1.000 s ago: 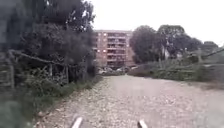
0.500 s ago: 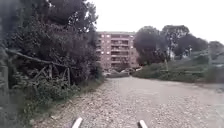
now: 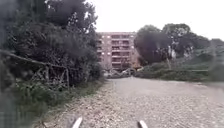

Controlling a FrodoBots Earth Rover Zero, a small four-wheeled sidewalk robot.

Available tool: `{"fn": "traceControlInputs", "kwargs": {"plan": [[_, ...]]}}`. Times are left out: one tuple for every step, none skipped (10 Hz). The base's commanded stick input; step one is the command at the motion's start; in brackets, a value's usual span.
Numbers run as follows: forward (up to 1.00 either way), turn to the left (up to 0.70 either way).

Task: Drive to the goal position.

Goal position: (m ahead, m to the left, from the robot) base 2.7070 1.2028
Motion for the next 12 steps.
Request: {"fn": "traceControlInputs", "kwargs": {"plan": [[0.70,0.00],[0.70,0.00],[0.70,0.00],[0.69,0.00],[0.68,0.00],[0.68,0.00],[0.65,0.00],[0.61,0.00],[0.59,0.00],[0.58,0.37],[0.58,0.36],[0.58,0.02]]}}
